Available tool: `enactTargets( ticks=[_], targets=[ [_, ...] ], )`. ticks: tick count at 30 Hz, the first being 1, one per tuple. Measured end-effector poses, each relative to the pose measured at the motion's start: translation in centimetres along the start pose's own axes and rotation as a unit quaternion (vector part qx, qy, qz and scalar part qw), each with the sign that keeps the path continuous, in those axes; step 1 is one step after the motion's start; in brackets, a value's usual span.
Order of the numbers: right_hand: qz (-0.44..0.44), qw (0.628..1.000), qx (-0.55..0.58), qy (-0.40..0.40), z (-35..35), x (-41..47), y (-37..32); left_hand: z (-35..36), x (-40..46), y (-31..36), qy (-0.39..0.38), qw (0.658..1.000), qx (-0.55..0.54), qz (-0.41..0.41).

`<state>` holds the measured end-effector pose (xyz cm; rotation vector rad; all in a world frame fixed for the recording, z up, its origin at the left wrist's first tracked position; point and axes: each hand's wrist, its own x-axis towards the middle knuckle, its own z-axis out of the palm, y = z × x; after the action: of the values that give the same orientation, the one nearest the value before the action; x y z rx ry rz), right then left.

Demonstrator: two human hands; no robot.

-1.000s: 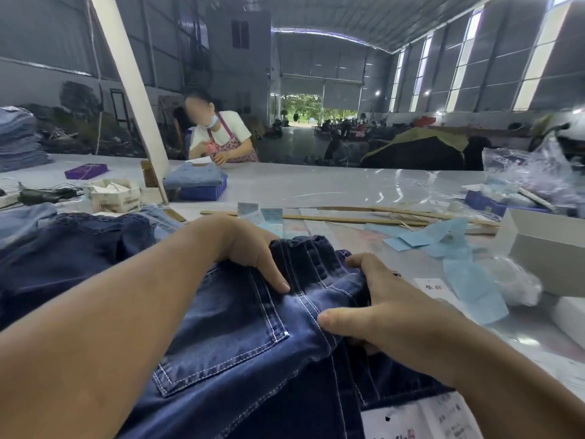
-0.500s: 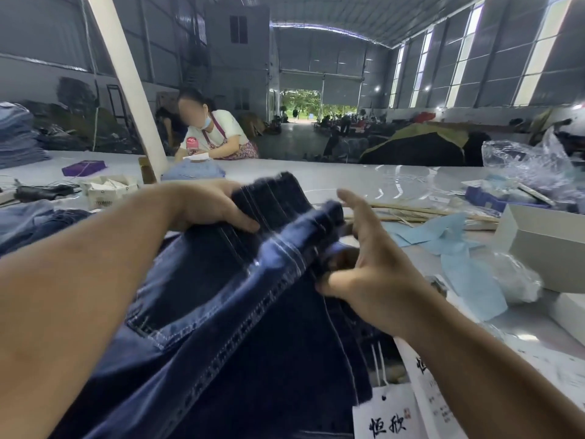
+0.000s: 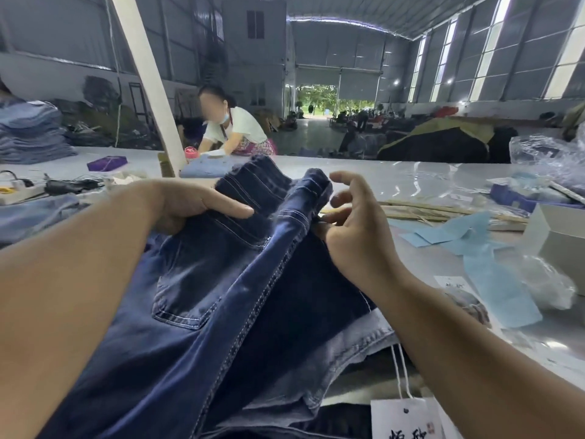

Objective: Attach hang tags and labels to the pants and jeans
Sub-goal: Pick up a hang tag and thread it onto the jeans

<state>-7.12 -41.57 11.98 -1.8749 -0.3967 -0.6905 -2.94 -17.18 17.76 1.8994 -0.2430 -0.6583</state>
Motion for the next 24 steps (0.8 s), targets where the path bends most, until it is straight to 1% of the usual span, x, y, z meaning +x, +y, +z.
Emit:
enactTargets(
  ticks=[2, 3, 4, 5, 6, 7, 8, 11, 12, 14, 15, 16, 17, 18, 19, 20, 21, 22, 23, 24],
  targets=[
    [-0.003, 1.000, -0.012, 0.015, 1.0, 0.2, 0.0, 2.0, 0.0, 0.4, -0.042, 0.998, 0.045, -0.005],
    [-0.004, 1.000, -0.020, 0.020, 1.6, 0.3, 0.0, 3.2, 0.3, 0.5, -0.039, 0.995, 0.097, 0.002],
    [-0.002, 0.999, -0.027, 0.024, 2.0, 0.4, 0.0, 4.4, 0.8, 0.5, -0.006, 0.988, 0.152, 0.012],
    [0.003, 0.999, -0.030, 0.023, 2.3, 0.5, 0.0, 5.2, 1.3, 0.3, 0.050, 0.981, 0.187, 0.025],
    [0.009, 0.999, -0.031, 0.016, 2.5, 0.6, -0.1, 5.7, 1.6, 0.1, 0.117, 0.973, 0.197, 0.041],
    [0.013, 0.999, -0.031, 0.005, 2.6, 0.9, -0.1, 5.7, 1.8, -0.2, 0.175, 0.965, 0.189, 0.052],
    [0.014, 0.999, -0.035, -0.005, 2.6, 1.2, -0.2, 5.4, 1.9, -0.5, 0.215, 0.959, 0.174, 0.055],
    [0.028, 0.995, -0.099, -0.011, 2.8, 2.3, -1.0, 4.3, 1.3, -0.5, 0.269, 0.953, 0.119, 0.067],
    [0.052, 0.989, -0.139, -0.011, 2.9, 2.6, -1.1, 3.9, 1.0, -0.2, 0.292, 0.947, 0.110, 0.079],
    [0.129, 0.971, -0.201, -0.029, 3.1, 2.9, -1.6, 2.9, 0.4, 0.5, 0.364, 0.921, 0.093, 0.098],
    [0.175, 0.965, -0.187, -0.054, 3.3, 2.9, -1.9, 2.2, -0.1, 1.0, 0.404, 0.905, 0.083, 0.107],
    [0.220, 0.963, -0.126, -0.089, 3.6, 2.9, -2.2, 1.5, -0.6, 1.4, 0.439, 0.888, 0.075, 0.113],
    [0.268, 0.953, -0.030, -0.137, 3.9, 2.8, -2.7, 0.8, -1.1, 1.8, 0.468, 0.873, 0.069, 0.119],
    [0.309, 0.930, 0.059, -0.192, 4.5, 2.8, -3.1, 0.2, -1.6, 2.0, 0.491, 0.859, 0.069, 0.124],
    [0.332, 0.902, 0.126, -0.244, 5.2, 2.8, -3.4, -0.1, -2.0, 2.2, 0.518, 0.842, 0.086, 0.125],
    [0.335, 0.881, 0.176, -0.284, 6.0, 2.9, -3.7, -0.3, -2.2, 2.2, 0.550, 0.818, 0.116, 0.122],
    [0.315, 0.873, 0.208, -0.309, 7.0, 3.1, -4.2, -0.5, -2.2, 2.0, 0.581, 0.792, 0.151, 0.112],
    [0.279, 0.872, 0.230, -0.328, 8.2, 3.2, -4.8, -0.6, -2.2, 1.7, 0.601, 0.772, 0.179, 0.099],
    [0.243, 0.870, 0.252, -0.348, 9.4, 3.3, -5.6, -0.8, -2.3, 1.2, 0.604, 0.770, 0.191, 0.079],
    [0.221, 0.862, 0.282, -0.359, 10.6, 3.3, -6.3, -1.2, -2.5, 0.8, 0.584, 0.789, 0.180, 0.063]
  ],
)
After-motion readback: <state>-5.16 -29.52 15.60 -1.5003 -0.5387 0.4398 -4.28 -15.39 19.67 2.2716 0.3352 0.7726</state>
